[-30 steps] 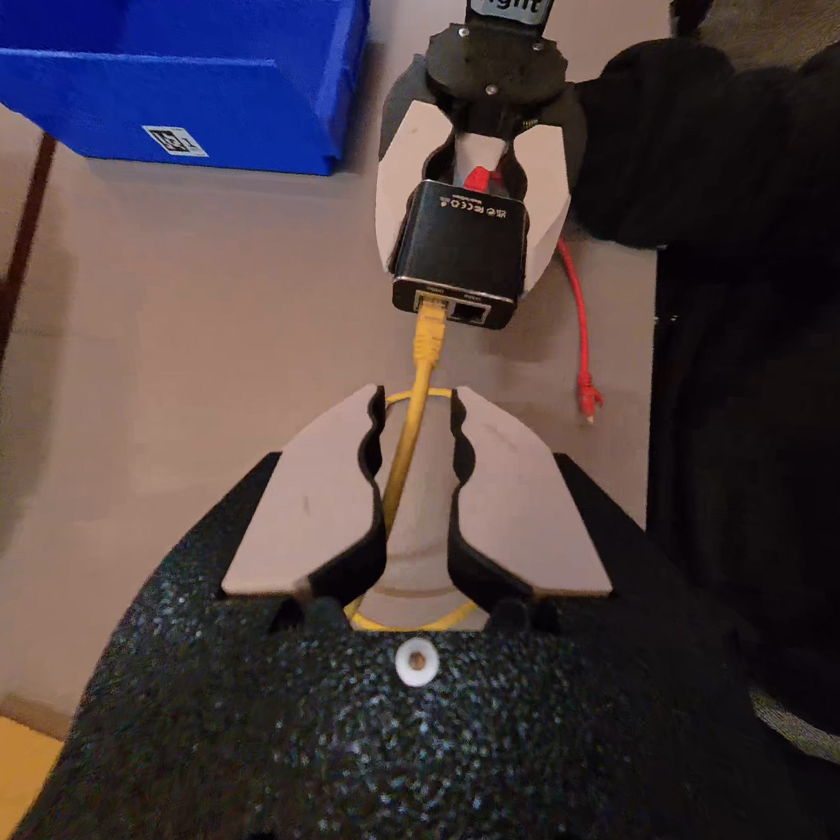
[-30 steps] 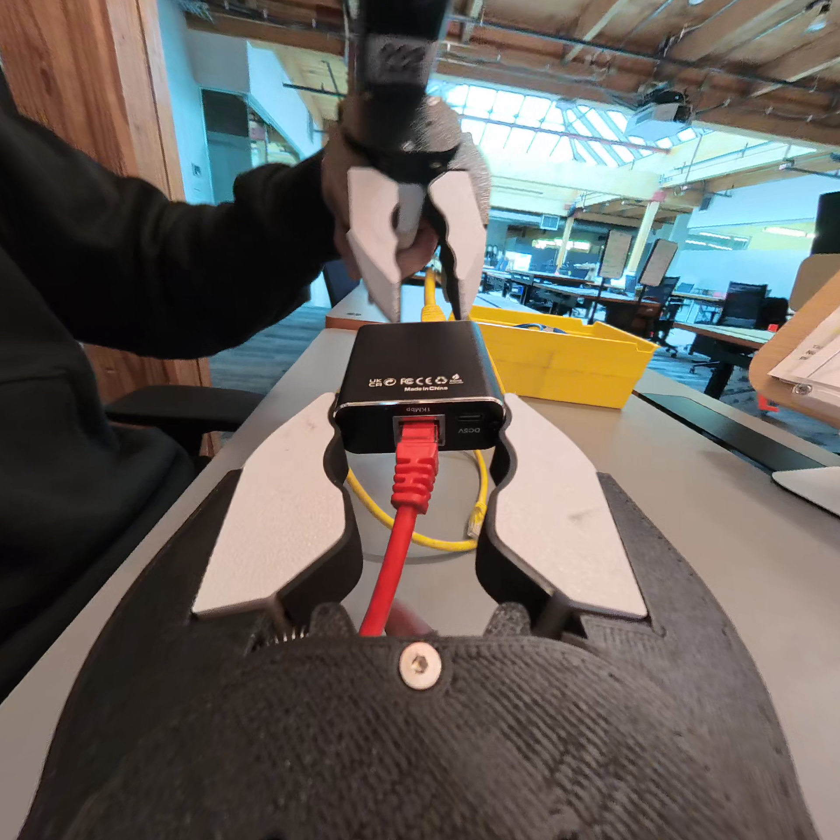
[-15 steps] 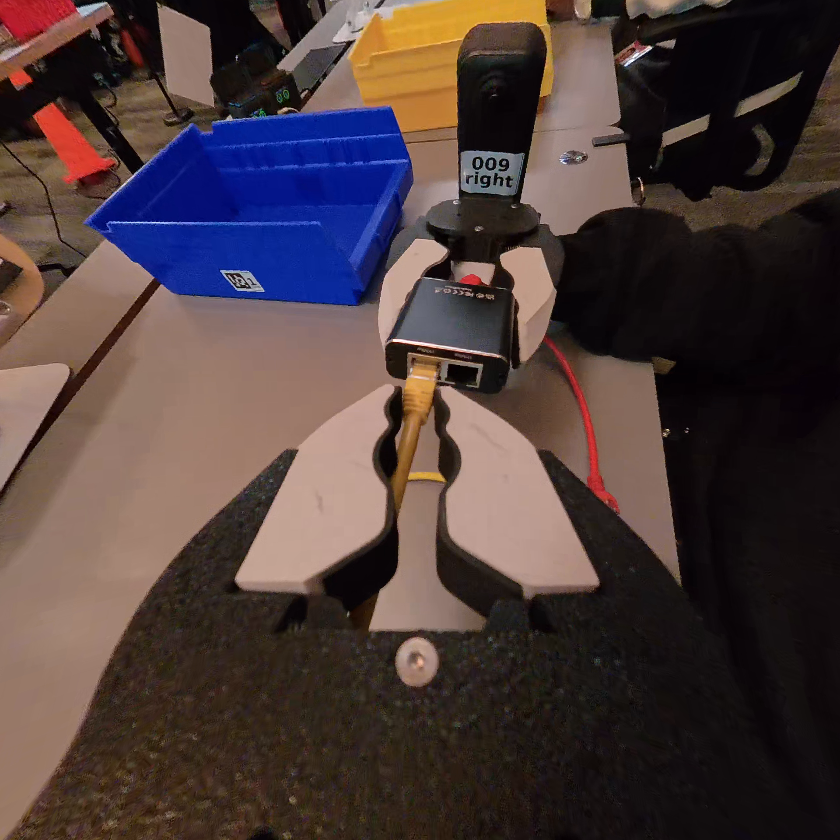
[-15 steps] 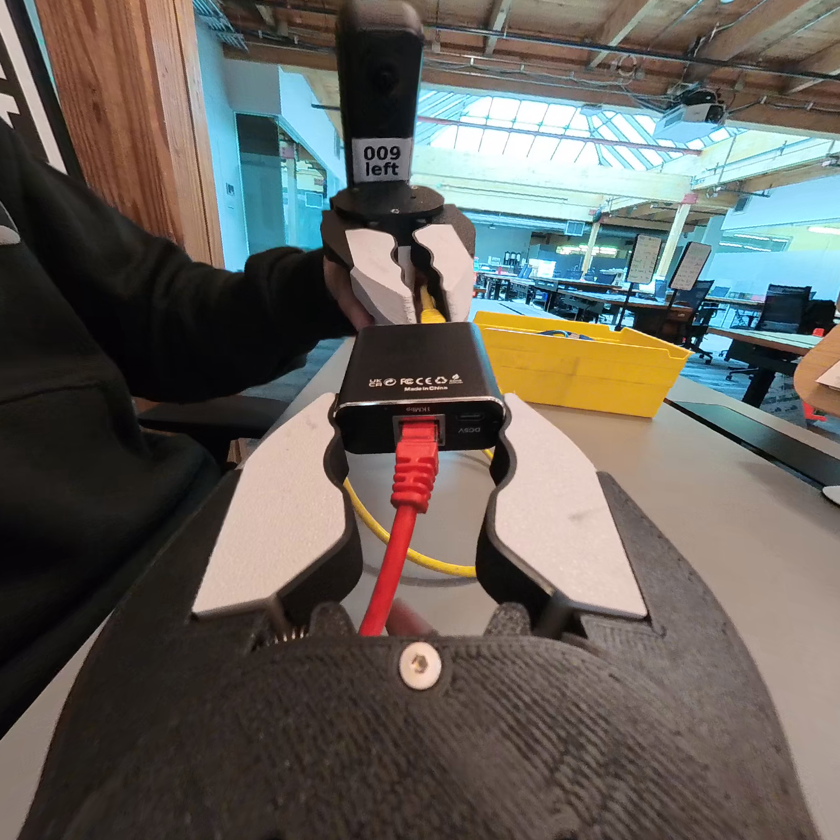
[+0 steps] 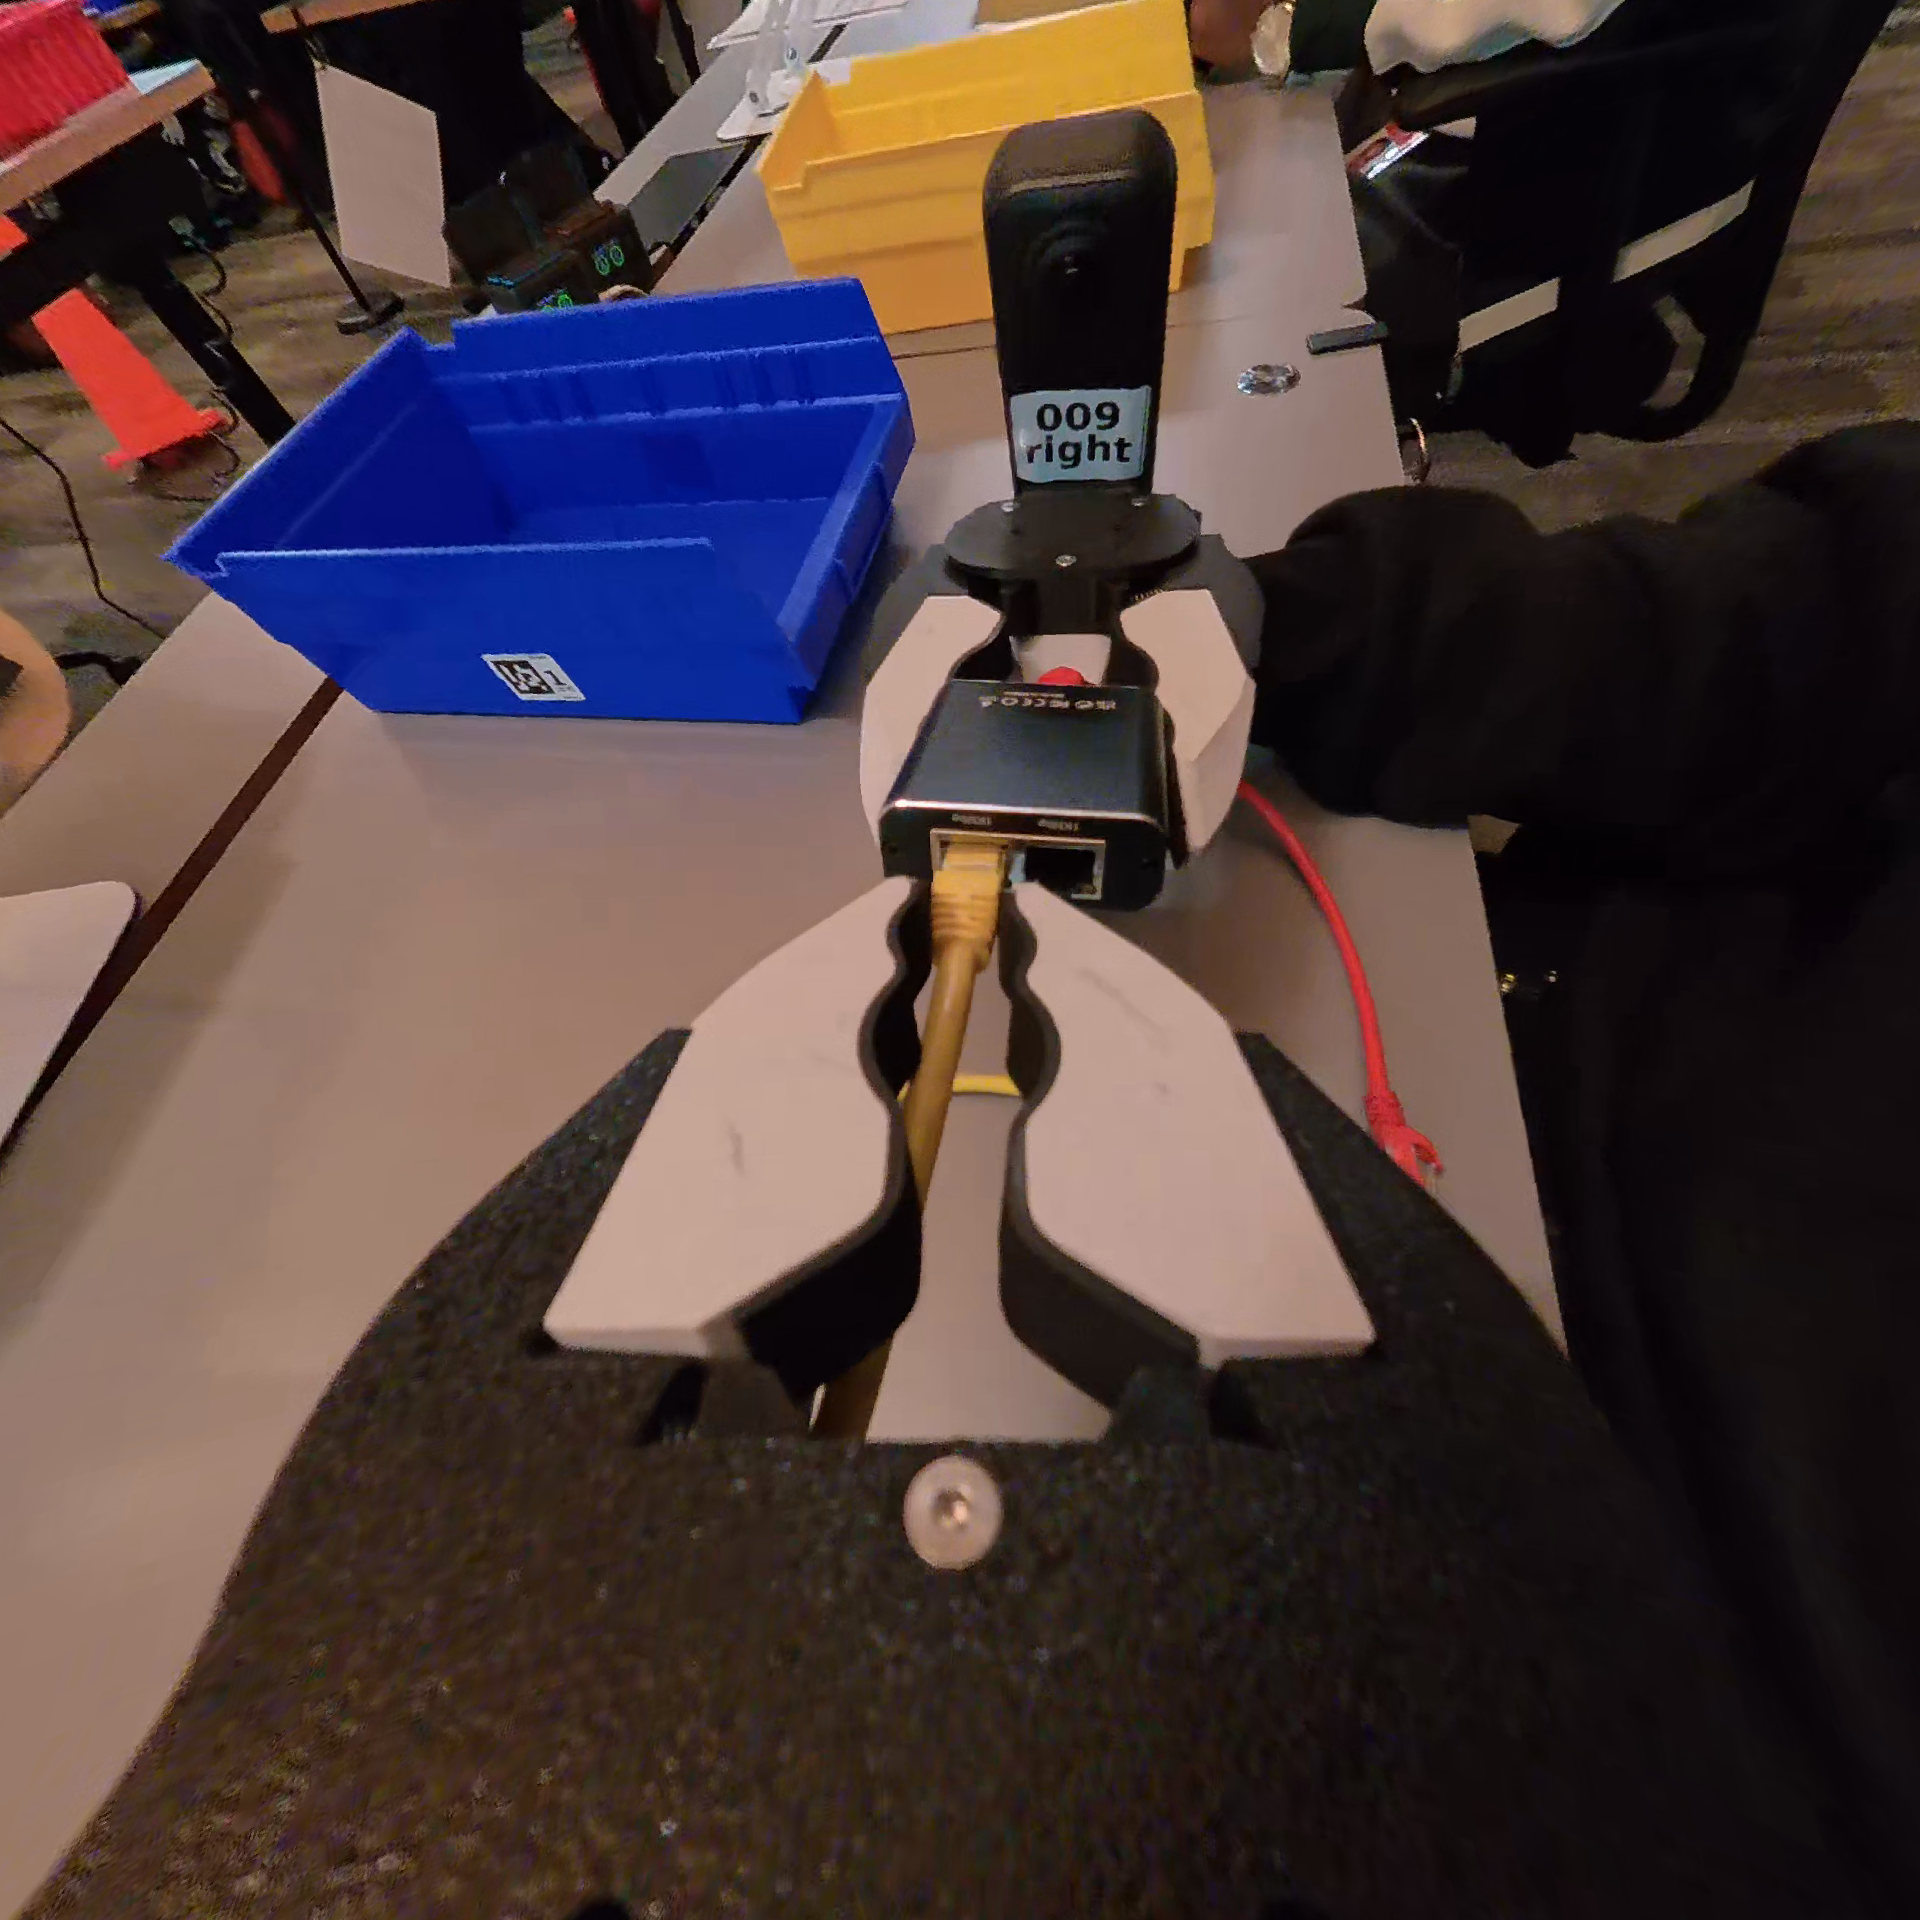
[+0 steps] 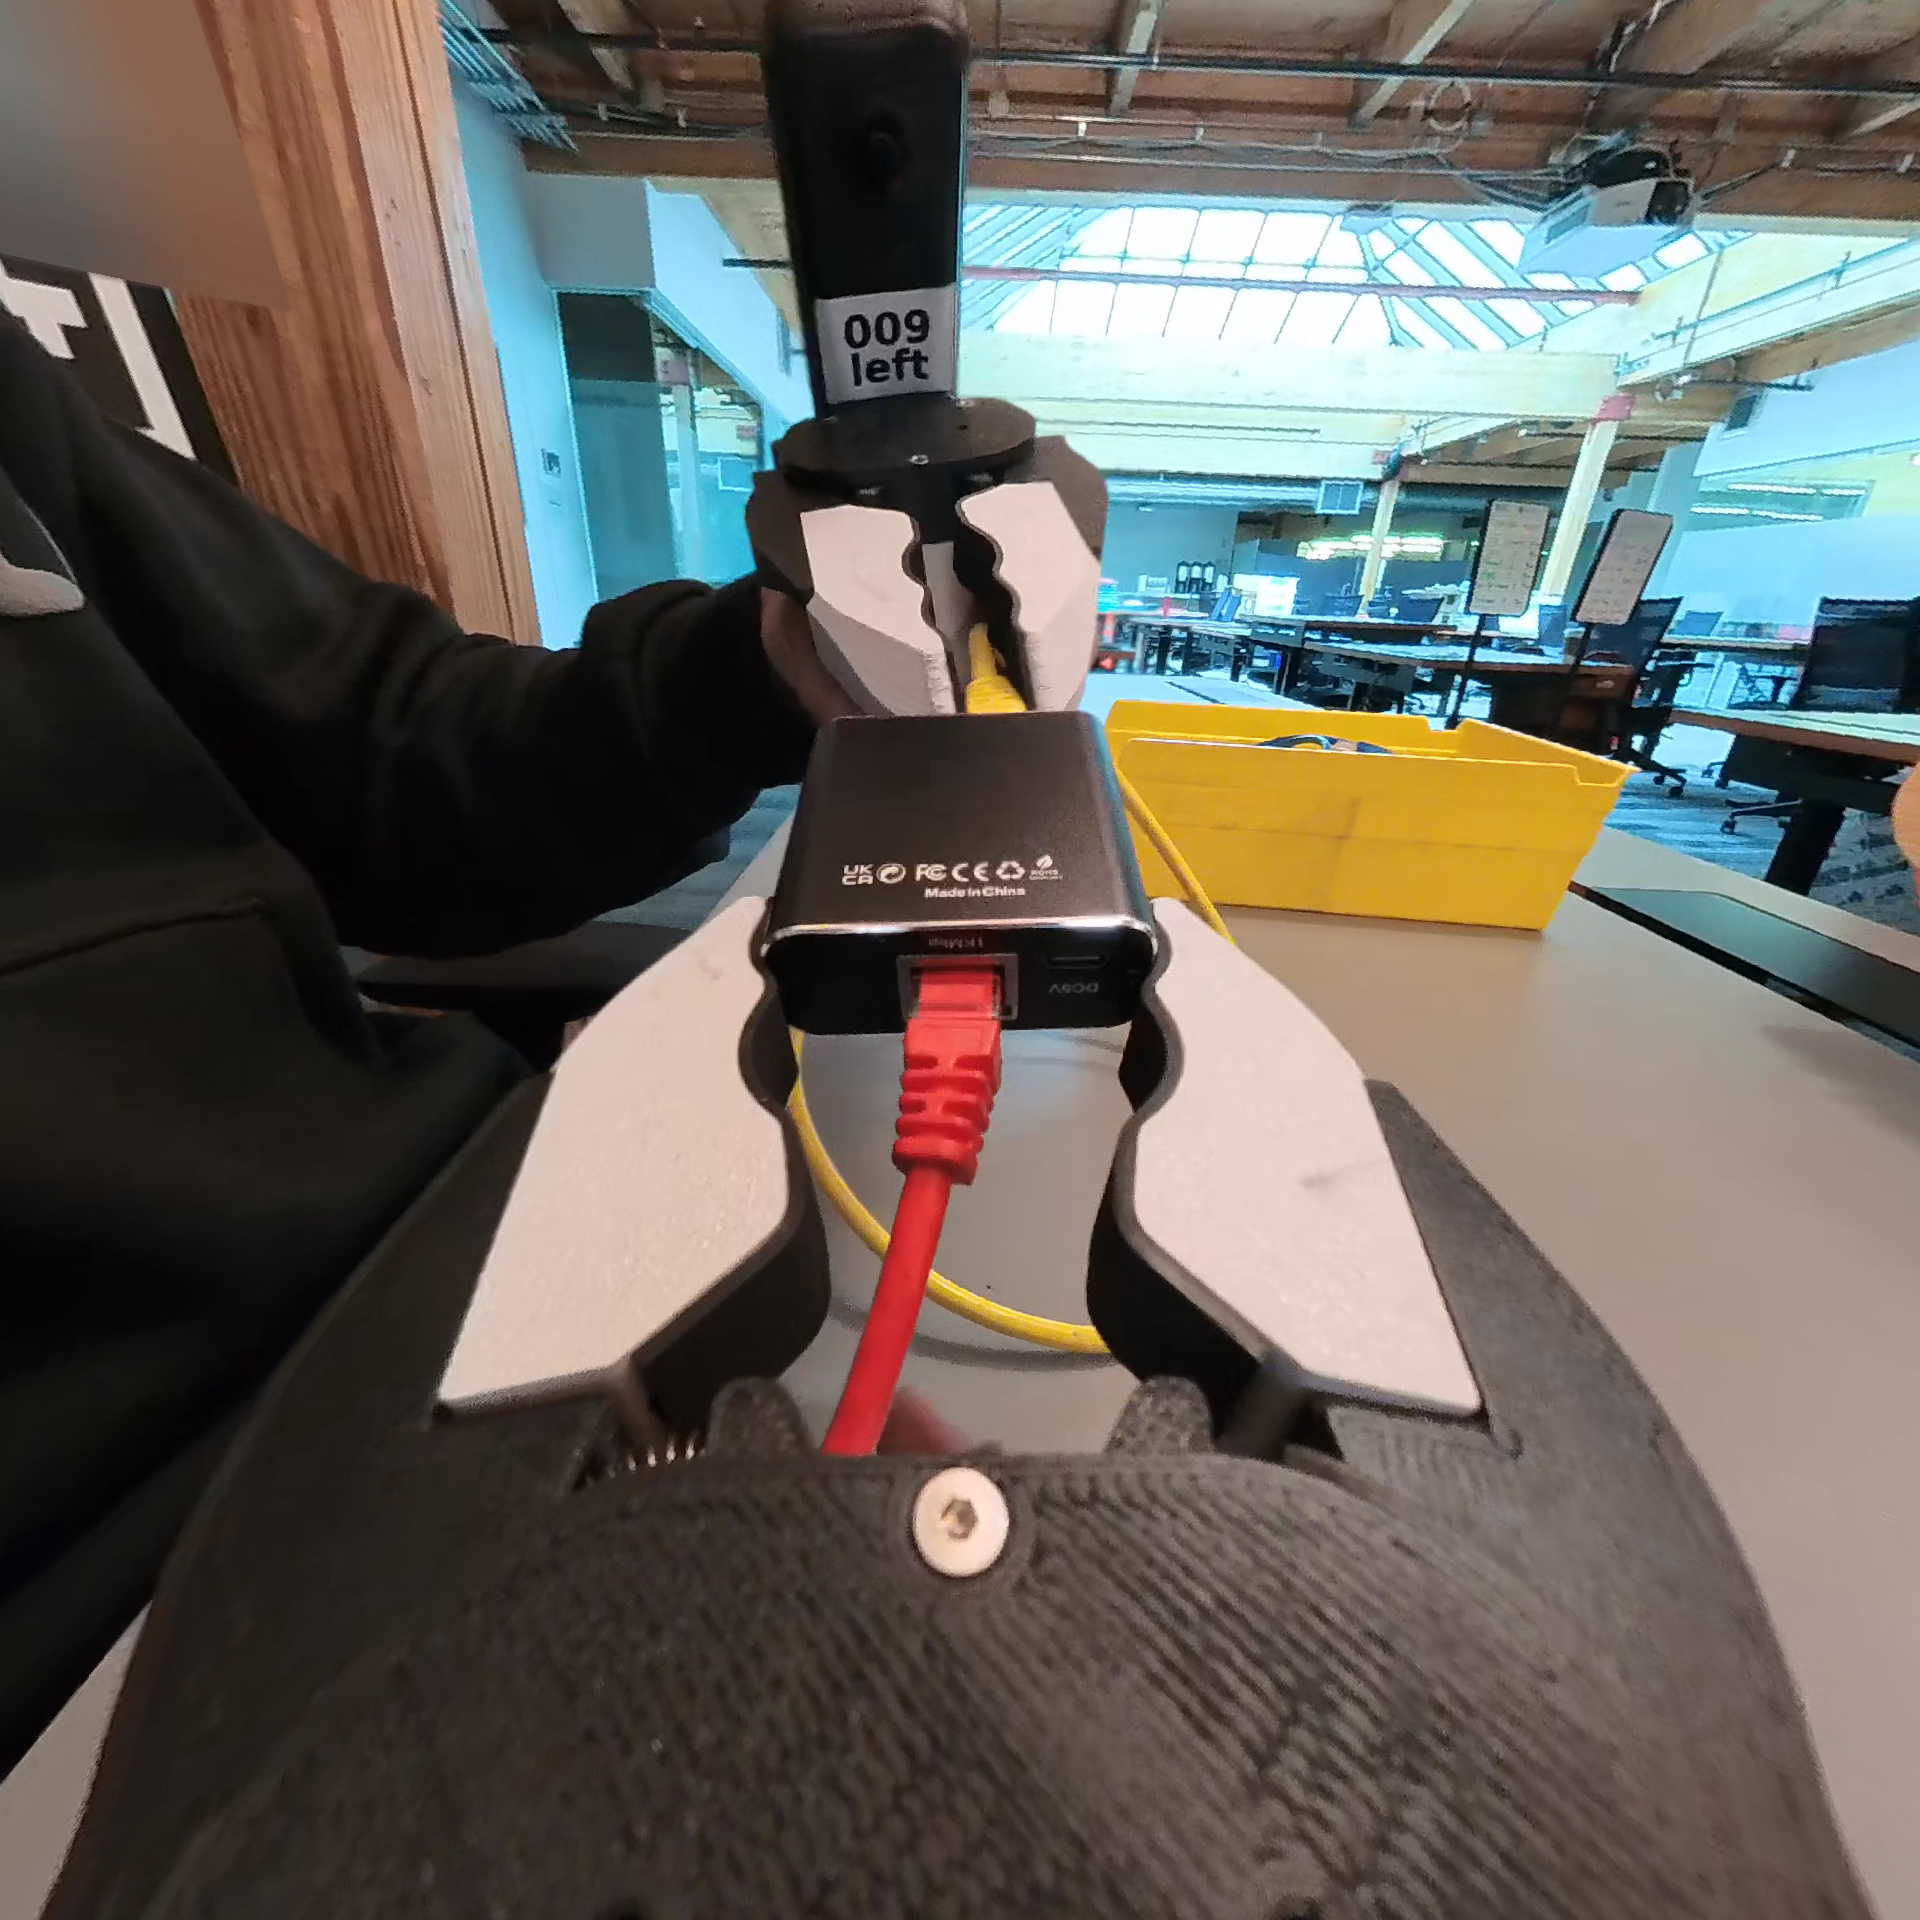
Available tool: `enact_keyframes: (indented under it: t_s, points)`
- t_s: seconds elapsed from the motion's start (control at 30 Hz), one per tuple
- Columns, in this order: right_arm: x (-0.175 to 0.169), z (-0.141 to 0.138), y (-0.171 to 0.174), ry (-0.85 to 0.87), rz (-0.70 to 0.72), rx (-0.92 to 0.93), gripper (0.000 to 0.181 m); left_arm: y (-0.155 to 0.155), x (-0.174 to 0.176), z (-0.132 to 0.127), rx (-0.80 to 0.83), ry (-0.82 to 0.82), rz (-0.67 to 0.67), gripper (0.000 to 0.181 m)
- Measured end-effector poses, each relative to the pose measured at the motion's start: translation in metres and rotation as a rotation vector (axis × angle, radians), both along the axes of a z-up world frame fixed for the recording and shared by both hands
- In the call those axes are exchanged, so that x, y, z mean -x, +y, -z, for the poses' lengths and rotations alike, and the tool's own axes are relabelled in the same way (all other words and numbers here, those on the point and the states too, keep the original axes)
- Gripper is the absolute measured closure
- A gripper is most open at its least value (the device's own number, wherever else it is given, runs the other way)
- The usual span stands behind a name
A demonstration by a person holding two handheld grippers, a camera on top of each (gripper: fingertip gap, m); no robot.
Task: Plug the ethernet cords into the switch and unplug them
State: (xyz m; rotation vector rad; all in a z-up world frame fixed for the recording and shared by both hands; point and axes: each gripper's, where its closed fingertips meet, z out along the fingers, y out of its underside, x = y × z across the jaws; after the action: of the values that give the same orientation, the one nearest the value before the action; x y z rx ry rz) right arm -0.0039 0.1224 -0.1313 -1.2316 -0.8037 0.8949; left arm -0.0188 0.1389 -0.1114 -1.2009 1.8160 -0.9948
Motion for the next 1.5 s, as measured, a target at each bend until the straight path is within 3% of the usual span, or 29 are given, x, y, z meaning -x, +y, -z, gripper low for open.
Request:
enact_keyframes:
  t_s: [0.5, 0.53, 0.63, 0.73, 0.8, 0.9, 0.97, 1.07, 1.17, 1.4, 1.5]
  points:
    - [-0.01, -0.004, 0.013, 0.016, 0.092, 0.01, 0.118, 0.017, -0.009, 0.007, 0.0, -0.037, -0.083, 0.168]
    - [-0.013, -0.006, 0.014, 0.026, 0.104, 0.007, 0.118, 0.018, -0.011, 0.004, 0.013, -0.042, -0.092, 0.165]
    - [-0.027, -0.007, 0.018, 0.077, 0.151, 0.039, 0.118, 0.026, -0.006, -0.027, 0.052, -0.143, -0.137, 0.127]
    - [-0.04, -0.005, 0.024, 0.094, 0.208, 0.059, 0.118, 0.062, 0.027, -0.068, 0.045, -0.277, -0.243, 0.128]
    - [-0.04, -0.005, 0.025, 0.093, 0.219, 0.057, 0.118, 0.118, 0.063, -0.073, -0.036, -0.24, -0.427, 0.133]
    - [-0.039, -0.003, 0.029, 0.078, 0.229, 0.069, 0.118, 0.246, 0.157, -0.042, -0.098, 0.018, -0.987, 0.127]
    - [-0.038, -0.003, 0.028, 0.079, 0.22, 0.07, 0.118, 0.296, 0.21, -0.017, 0.078, 0.09, -1.221, 0.129]
    - [-0.038, -0.003, 0.027, 0.08, 0.213, 0.064, 0.119, 0.328, 0.234, 0.017, 0.419, 0.079, -1.299, 0.126]
    - [-0.036, -0.002, 0.027, 0.068, 0.209, 0.062, 0.119, 0.341, 0.231, 0.041, 0.604, 0.064, -1.3, 0.126]
    - [-0.035, -0.002, 0.026, 0.066, 0.198, 0.065, 0.119, 0.345, 0.232, 0.083, 0.61, 0.254, -1.368, 0.129]
    - [-0.034, -0.001, 0.026, 0.058, 0.193, 0.065, 0.118, 0.344, 0.234, 0.099, 0.633, 0.33, -1.386, 0.123]
